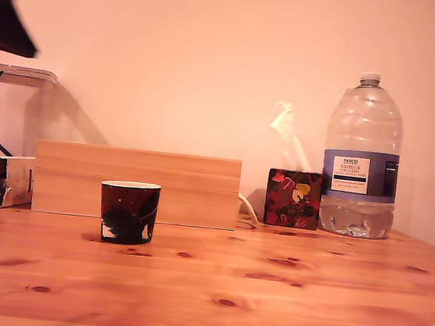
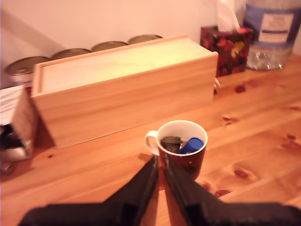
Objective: Pick up the coffee capsules from the table one by one and drop them inside the nearest coffee cup
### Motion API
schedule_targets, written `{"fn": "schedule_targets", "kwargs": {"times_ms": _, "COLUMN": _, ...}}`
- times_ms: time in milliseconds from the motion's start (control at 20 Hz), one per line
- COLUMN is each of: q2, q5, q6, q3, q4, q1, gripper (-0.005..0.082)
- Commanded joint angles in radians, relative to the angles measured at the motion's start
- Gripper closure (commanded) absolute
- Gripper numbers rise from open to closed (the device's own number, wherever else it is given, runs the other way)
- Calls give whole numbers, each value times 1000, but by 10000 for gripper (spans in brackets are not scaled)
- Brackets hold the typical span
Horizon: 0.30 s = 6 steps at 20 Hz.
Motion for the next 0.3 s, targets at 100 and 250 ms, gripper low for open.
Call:
{"fn": "schedule_targets", "kwargs": {"times_ms": 100, "q2": -23, "q5": -13, "q6": -6, "q3": -22, "q4": -15, "q1": 4, "gripper": 750}}
{"fn": "schedule_targets", "kwargs": {"times_ms": 250, "q2": -25, "q5": -12, "q6": -6, "q3": -22, "q4": -15, "q1": 4, "gripper": 750}}
